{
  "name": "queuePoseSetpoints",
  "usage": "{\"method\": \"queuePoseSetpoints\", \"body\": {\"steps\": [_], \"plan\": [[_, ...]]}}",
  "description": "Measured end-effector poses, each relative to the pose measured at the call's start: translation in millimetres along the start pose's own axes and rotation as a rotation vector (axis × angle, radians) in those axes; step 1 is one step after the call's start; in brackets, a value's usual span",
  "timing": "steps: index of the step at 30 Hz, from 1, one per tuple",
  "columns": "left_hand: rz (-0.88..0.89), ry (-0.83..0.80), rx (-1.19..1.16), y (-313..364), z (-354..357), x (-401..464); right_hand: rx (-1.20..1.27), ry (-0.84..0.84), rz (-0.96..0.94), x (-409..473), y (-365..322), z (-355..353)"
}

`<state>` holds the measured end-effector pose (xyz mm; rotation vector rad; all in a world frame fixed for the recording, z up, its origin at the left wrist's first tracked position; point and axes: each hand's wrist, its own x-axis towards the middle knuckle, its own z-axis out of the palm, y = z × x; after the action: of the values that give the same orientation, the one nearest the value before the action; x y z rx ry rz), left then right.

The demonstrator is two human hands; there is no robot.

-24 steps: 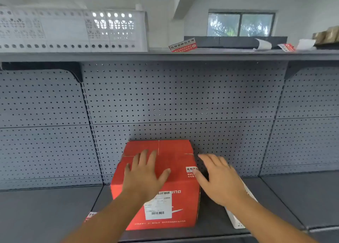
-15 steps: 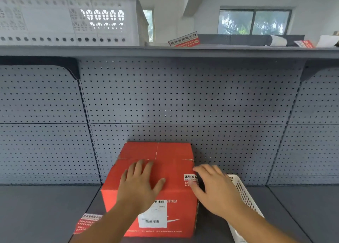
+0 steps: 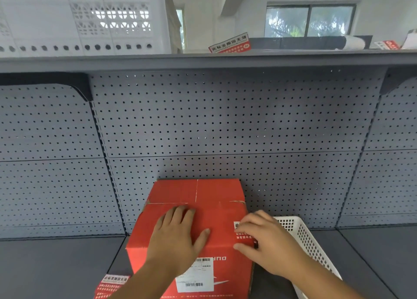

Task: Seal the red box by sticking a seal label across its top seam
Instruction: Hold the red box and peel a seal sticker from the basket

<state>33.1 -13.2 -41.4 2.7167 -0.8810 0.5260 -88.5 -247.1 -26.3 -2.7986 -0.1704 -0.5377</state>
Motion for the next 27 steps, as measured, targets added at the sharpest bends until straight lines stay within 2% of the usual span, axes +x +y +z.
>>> {"method": "queuePoseSetpoints", "body": {"steps": [8, 17, 27], "plan": [[-0.002, 0.044, -0.01, -1.4, 6.2, -1.2, -0.029, -0.064, -0.022, 9.3, 1.5, -6.1], [0.001, 0.047, -0.004, -1.4, 5.9, -1.5, -0.028, -0.032, -0.048, 10.6, 4.9, -4.3], [-0.005, 0.044, -0.007, -0.4, 4.9, -2.2, -0.16, 0.034, -0.134, 9.5, 3.3, -3.0]]}}
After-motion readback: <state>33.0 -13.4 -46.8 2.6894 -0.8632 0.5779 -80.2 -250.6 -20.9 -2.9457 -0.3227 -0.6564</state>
